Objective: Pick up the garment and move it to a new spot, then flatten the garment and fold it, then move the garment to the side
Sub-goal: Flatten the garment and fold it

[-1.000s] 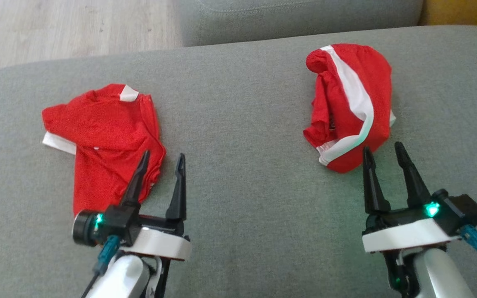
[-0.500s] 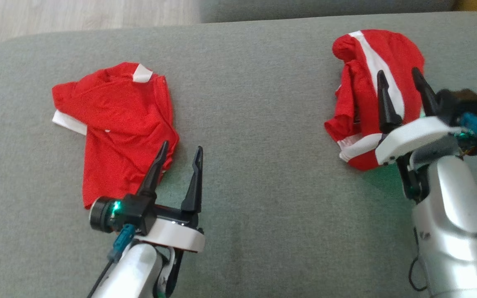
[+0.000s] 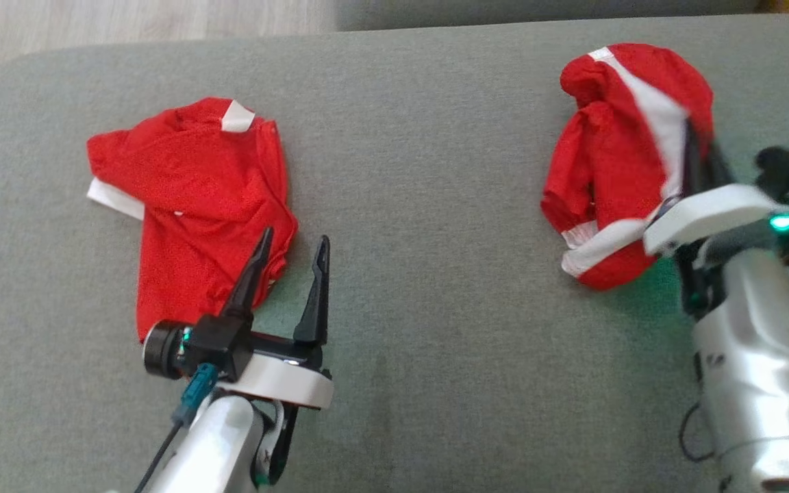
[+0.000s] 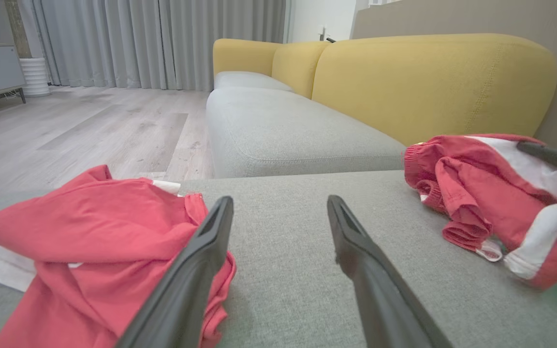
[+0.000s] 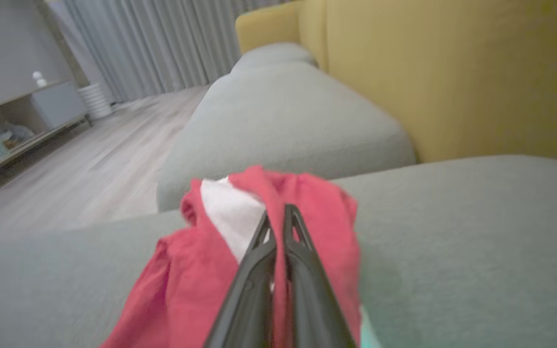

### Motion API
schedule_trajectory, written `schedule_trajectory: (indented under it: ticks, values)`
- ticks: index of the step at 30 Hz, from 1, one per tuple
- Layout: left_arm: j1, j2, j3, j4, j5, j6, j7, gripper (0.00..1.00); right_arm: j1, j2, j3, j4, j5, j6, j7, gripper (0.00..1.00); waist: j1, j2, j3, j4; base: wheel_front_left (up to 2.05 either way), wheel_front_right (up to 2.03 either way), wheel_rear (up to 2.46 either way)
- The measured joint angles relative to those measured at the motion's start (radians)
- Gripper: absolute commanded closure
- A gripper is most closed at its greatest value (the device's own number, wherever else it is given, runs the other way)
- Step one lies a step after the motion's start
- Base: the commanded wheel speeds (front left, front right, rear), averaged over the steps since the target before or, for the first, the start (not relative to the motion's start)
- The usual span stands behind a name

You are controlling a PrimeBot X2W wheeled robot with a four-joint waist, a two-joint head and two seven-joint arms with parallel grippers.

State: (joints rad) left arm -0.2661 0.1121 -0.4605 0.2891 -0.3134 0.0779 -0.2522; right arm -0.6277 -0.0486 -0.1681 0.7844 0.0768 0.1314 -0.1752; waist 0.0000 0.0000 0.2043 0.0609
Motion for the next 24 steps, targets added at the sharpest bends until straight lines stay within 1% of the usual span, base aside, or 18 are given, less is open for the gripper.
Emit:
schedule_trajectory:
  ticks: [3, 5, 9, 13, 15, 18, 20, 22, 23, 24]
  values:
    - [0.0, -0.008, 0.011, 0.0, 0.007, -0.01, 0.0, 0.0, -0.04, -0.007, -0.067, -0.012, -0.061, 0.0, -0.022, 1.0, 0.0, 0.0, -0.014, -0.009, 0.0, 0.0, 0.0]
    - [0.0, -0.018, 0.012, 0.0, 0.009, -0.018, 0.0, 0.0, -0.071, -0.033, -0.09, -0.021, -0.097, 0.0, -0.017, 1.0, -0.0001, 0.0, -0.025, -0.009, 0.0, 0.0, 0.0]
    - [0.001, -0.039, 0.015, 0.001, 0.015, -0.027, 0.0, 0.0, -0.178, -0.129, -0.111, -0.046, -0.165, 0.0, 0.02, 1.0, 0.0, 0.0, -0.041, 0.005, 0.0, 0.0, 0.0]
    - [0.008, -0.048, 0.028, 0.001, 0.015, -0.036, 0.0, 0.0, -0.328, -0.204, -0.08, -0.061, -0.226, 0.0, 0.034, 1.0, -0.0001, 0.0, -0.052, 0.032, 0.0, 0.0, 0.0]
    - [0.01, -0.052, 0.037, 0.001, 0.015, -0.036, 0.0, 0.0, -0.391, -0.227, -0.021, -0.061, -0.254, 0.0, 0.02, 1.0, 0.0, 0.0, -0.056, 0.046, 0.0, 0.0, 0.0]
    - [0.012, -0.055, 0.046, -0.001, 0.015, -0.039, 0.0, 0.0, -0.44, -0.226, 0.096, -0.054, -0.282, 0.0, -0.011, 1.0, -0.0001, 0.0, -0.058, 0.059, 0.0, 0.0, 0.0]
    - [0.02, -0.056, 0.049, -0.002, 0.015, -0.043, 0.0, 0.0, -0.433, -0.2, 0.178, -0.04, -0.277, 0.0, -0.029, 1.0, -0.0001, 0.0, -0.059, 0.06, 0.0, 0.0, 0.0]
    - [0.03, -0.058, 0.051, -0.003, 0.016, -0.043, 0.0, 0.0, -0.387, -0.168, 0.271, -0.037, -0.265, 0.0, -0.045, 1.0, 0.0, 0.0, -0.058, 0.06, 0.0, 0.0, 0.0]
    - [0.03, -0.058, 0.051, -0.003, 0.016, -0.043, 0.0, 0.0, -0.387, -0.168, 0.271, -0.037, -0.265, 0.0, -0.045, 1.0, 0.0, 0.0, -0.058, 0.06, 0.0, 0.0, 0.0]
    - [0.032, -0.058, 0.054, -0.003, 0.018, -0.043, 0.0, 0.0, -0.306, -0.131, 0.367, -0.026, -0.232, 0.0, -0.05, 1.0, -0.0001, 0.0, -0.057, 0.059, 0.0, 0.0, 0.0]
